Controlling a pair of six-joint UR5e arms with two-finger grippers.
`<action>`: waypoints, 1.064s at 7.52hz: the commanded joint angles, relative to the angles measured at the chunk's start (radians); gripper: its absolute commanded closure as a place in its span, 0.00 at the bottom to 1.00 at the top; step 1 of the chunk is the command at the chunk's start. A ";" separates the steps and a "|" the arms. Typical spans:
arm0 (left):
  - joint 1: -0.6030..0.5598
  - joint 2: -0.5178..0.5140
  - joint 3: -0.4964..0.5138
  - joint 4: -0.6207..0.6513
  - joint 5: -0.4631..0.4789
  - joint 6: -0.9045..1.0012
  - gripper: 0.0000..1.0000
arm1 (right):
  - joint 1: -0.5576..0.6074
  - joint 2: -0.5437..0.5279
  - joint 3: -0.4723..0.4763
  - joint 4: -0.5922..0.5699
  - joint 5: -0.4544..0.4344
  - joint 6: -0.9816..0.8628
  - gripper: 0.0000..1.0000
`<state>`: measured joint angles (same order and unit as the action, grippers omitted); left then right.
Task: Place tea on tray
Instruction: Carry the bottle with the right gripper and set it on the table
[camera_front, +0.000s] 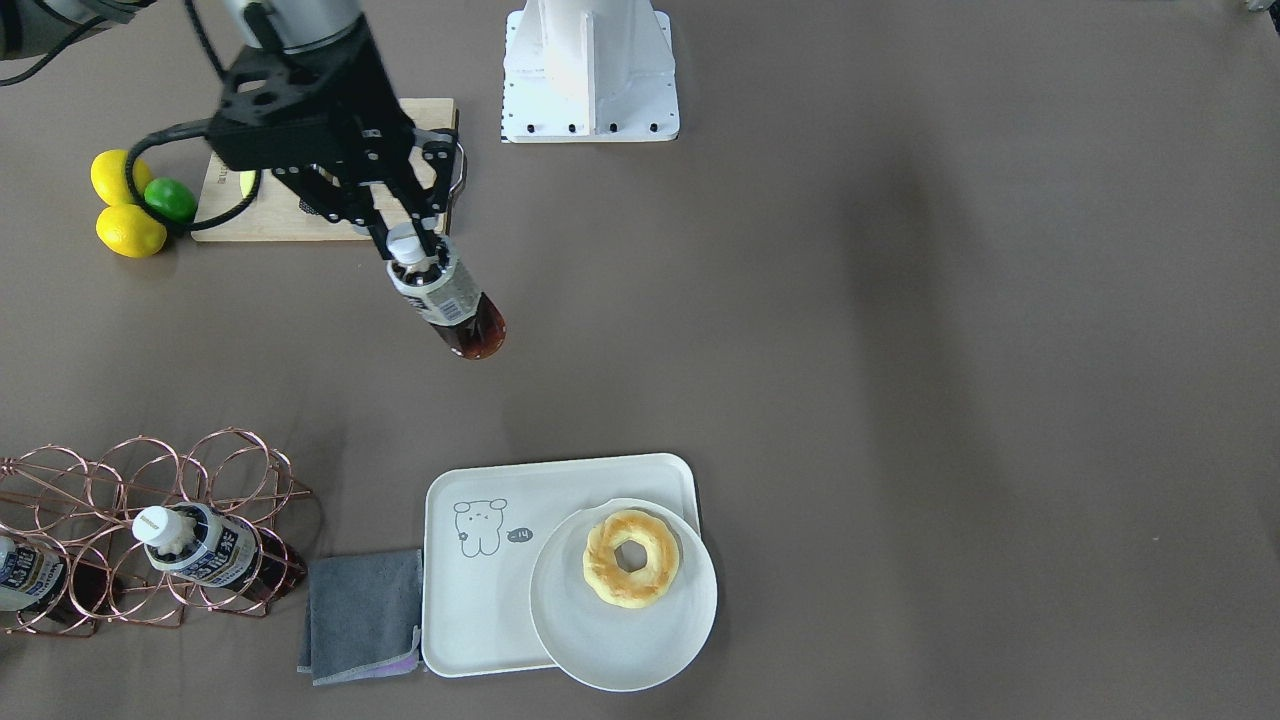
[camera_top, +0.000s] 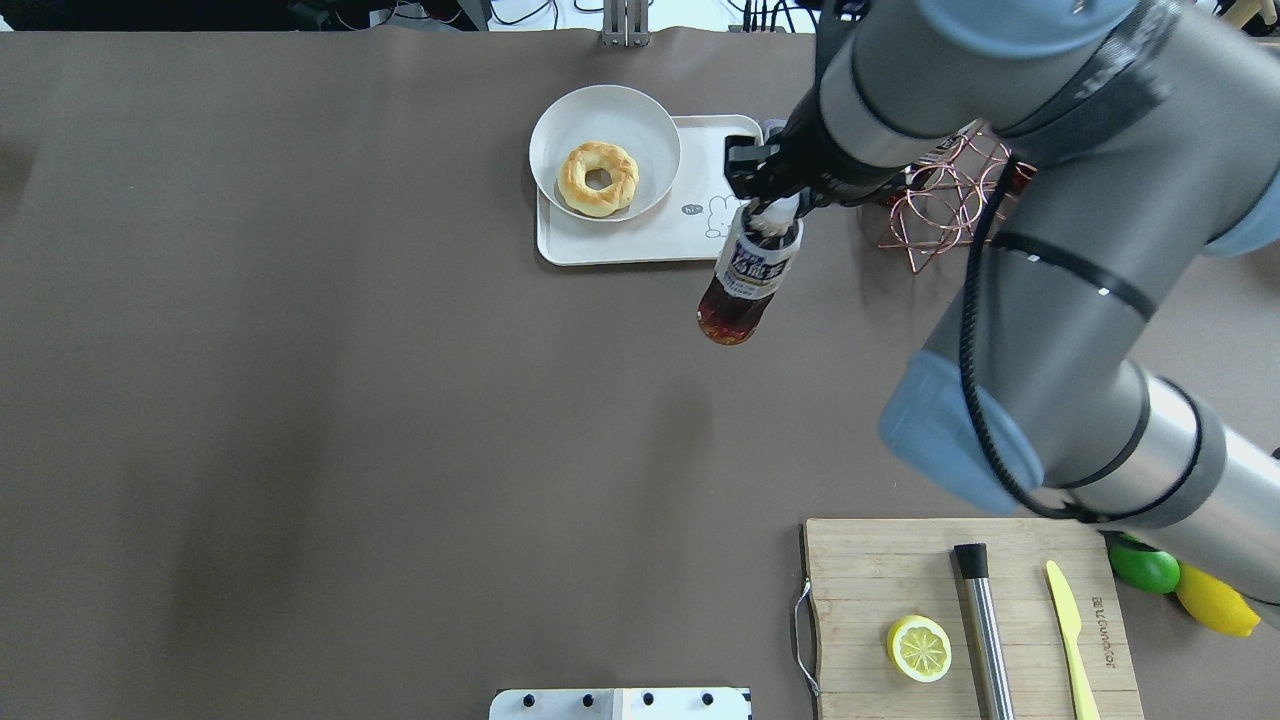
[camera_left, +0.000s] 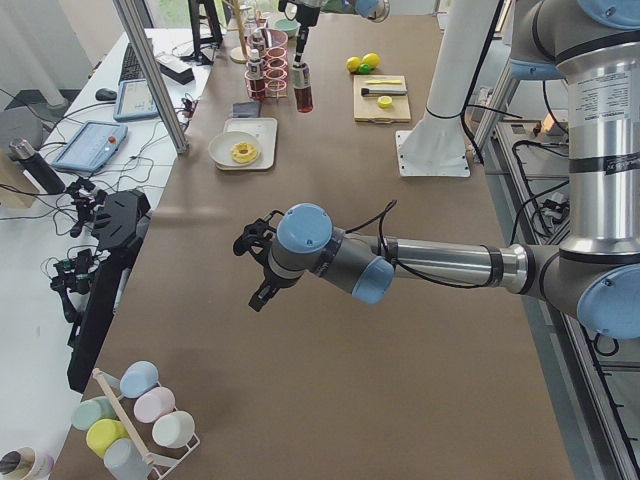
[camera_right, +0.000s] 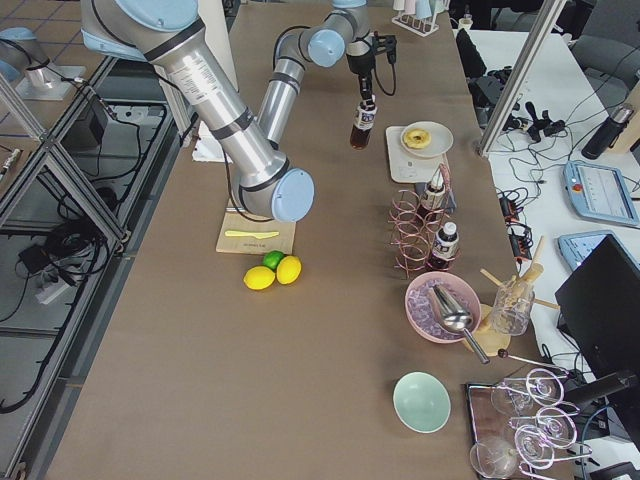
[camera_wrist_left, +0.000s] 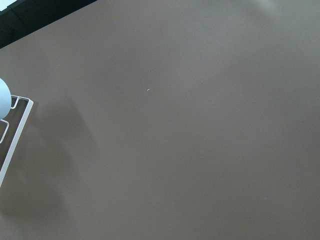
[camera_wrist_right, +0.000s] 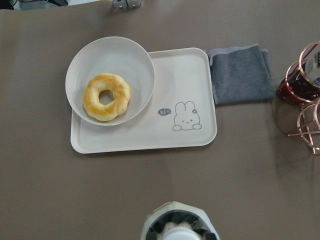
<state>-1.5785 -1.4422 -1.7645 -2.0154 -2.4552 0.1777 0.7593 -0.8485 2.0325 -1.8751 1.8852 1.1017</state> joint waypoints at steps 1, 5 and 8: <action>0.002 0.002 0.000 -0.008 -0.001 -0.011 0.01 | -0.226 0.159 -0.104 -0.056 -0.214 0.171 1.00; 0.002 0.003 0.005 -0.003 -0.039 -0.012 0.01 | -0.377 0.207 -0.186 -0.046 -0.362 0.271 1.00; 0.002 0.003 0.005 -0.003 -0.039 -0.012 0.01 | -0.396 0.200 -0.204 -0.026 -0.396 0.282 1.00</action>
<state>-1.5769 -1.4389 -1.7601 -2.0188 -2.4940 0.1657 0.3734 -0.6458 1.8403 -1.9105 1.5088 1.3780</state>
